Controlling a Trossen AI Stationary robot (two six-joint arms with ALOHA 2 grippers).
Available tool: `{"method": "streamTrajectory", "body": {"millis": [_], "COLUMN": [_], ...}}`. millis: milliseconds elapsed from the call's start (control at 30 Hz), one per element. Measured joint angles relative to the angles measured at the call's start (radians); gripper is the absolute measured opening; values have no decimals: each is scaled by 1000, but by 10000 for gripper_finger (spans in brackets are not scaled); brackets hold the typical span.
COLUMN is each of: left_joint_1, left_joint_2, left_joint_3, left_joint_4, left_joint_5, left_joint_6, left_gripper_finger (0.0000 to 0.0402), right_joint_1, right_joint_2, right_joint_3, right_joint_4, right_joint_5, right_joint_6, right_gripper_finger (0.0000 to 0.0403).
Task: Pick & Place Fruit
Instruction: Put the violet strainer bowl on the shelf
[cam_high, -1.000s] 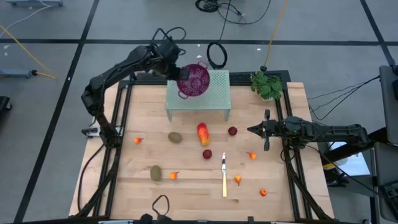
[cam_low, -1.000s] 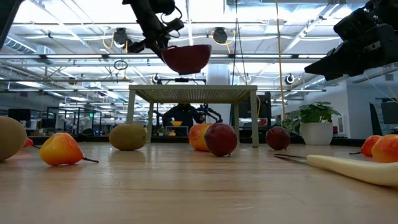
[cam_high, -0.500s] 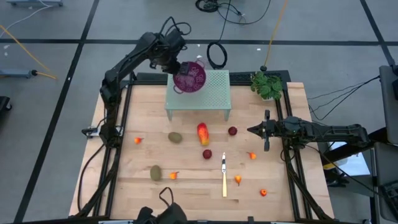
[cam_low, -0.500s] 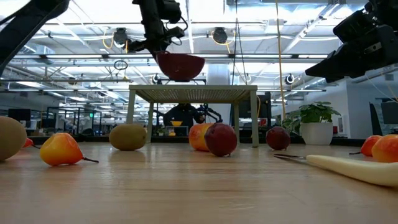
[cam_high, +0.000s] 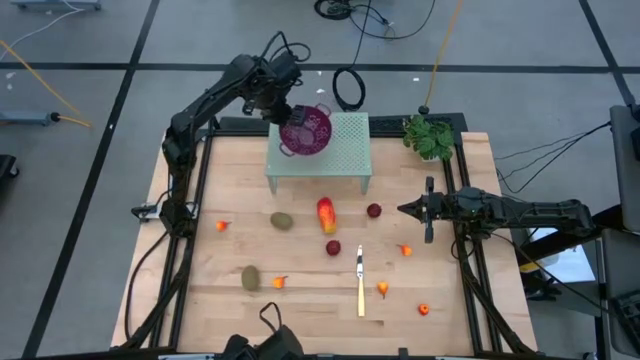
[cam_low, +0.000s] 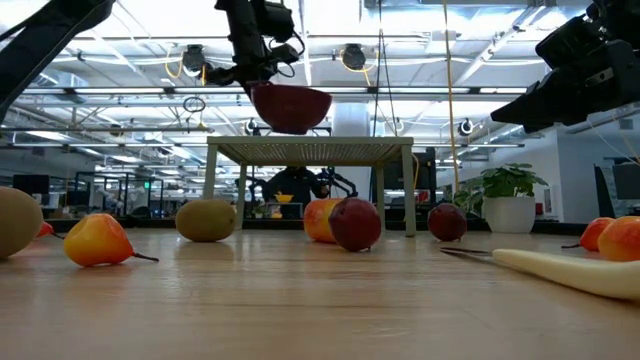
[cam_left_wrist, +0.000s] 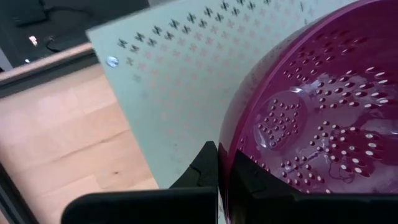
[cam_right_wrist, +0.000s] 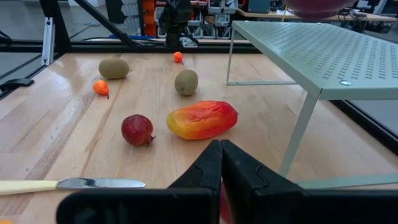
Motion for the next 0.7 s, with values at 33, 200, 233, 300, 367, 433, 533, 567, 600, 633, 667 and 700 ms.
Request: {"method": "streamTrajectory", "body": {"millis": [33,200,233,300,367,433,533,567,600,633,667,700], "left_joint_1": [0,0,0,3,7,13,24,27,28,28,29,33], "left_joint_2": [1,0,0,0,0,0,0,0,2,4,6,7], "left_joint_3": [-2,-3,-3,-3,-3,-4,-4,-4,-4,-4,-4,-4], "left_joint_4": [-1,0,0,1,0,0,-1,-2,-2,-2,-5,-6], "left_joint_5": [5,10,10,15,23,24,41,49,54,59,66,70], "left_joint_6": [2,31,38,61,84,90,126,134,144,153,160,165], "left_gripper_finger": [0,0,0,0,0,0,0,0,0,0,0,0], "right_joint_1": [0,0,0,0,0,0,0,0,0,0,0,0], "right_joint_2": [0,0,0,0,0,0,0,0,0,0,0,0], "right_joint_3": [0,0,0,0,0,0,0,0,0,0,0,0], "right_joint_4": [0,0,0,0,0,0,-1,-1,0,-1,-1,0], "right_joint_5": [0,0,0,0,0,0,0,0,0,0,0,0], "right_joint_6": [0,0,0,0,0,0,0,0,0,0,0,0], "right_gripper_finger": [4,4,4,4,4,4,4,4,4,4,4,4]}}
